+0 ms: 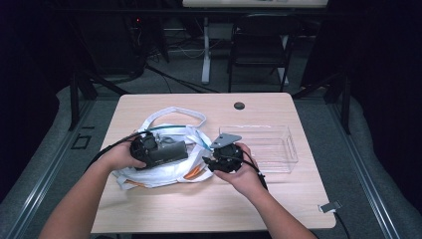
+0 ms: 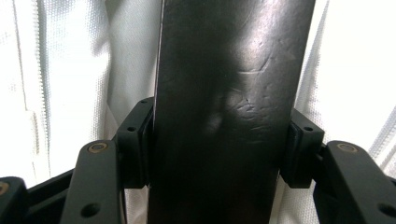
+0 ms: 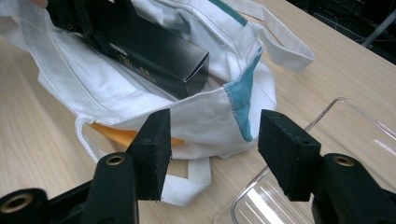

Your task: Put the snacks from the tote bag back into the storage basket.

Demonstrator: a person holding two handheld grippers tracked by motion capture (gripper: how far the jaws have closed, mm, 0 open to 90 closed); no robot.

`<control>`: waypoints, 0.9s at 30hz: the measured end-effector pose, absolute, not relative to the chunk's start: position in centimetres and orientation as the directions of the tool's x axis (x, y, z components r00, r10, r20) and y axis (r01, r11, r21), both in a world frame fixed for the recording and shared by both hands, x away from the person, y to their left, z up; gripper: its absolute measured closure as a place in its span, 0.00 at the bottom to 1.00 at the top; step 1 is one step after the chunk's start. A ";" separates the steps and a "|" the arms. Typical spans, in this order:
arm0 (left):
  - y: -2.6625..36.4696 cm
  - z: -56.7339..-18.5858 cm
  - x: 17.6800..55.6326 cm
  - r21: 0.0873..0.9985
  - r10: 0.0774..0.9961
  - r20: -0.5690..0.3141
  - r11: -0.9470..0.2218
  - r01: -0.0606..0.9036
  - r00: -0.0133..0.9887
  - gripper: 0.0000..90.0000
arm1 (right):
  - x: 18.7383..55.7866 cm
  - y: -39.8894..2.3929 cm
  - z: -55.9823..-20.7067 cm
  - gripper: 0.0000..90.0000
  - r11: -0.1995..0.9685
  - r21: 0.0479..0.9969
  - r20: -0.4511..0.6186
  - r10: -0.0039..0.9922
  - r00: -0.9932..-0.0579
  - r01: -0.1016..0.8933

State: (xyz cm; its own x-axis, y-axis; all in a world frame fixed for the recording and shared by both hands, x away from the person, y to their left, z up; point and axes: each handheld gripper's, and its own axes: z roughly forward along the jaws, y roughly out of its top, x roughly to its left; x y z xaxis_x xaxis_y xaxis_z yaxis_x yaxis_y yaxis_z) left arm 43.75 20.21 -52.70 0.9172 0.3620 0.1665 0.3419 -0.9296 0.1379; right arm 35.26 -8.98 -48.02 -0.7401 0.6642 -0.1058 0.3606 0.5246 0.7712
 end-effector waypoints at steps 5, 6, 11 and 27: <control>20.2 -52.7 43.7 0.136 0.342 0.170 -0.937 0.322 0.924 0.46 | 35.2 -9.0 -48.0 0.49 0.532 0.767 -0.111 0.661 -0.742 0.359; 20.2 -52.7 43.7 0.135 0.338 0.171 -0.939 0.318 0.925 0.46 | 35.2 -9.0 -48.0 0.49 0.530 0.768 -0.109 0.662 -0.742 0.359; 20.2 -52.7 43.6 0.135 0.318 0.184 -0.945 0.297 0.930 0.47 | 35.3 -9.0 -48.1 0.49 0.530 0.768 -0.112 0.663 -0.740 0.359; 20.6 -52.3 43.3 0.146 0.286 0.222 -0.955 0.259 0.932 0.48 | 35.3 -9.0 -48.2 0.50 0.530 0.771 -0.117 0.663 -0.739 0.354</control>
State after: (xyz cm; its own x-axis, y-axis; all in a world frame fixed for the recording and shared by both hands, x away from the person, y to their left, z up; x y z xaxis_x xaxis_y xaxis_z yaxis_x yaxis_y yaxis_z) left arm 43.25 20.56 -52.28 0.9322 0.2862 0.2215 0.2586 -0.9549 0.1457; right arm 35.28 -8.98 -48.23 -0.7393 0.6631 -0.1170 0.3537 0.5303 0.7705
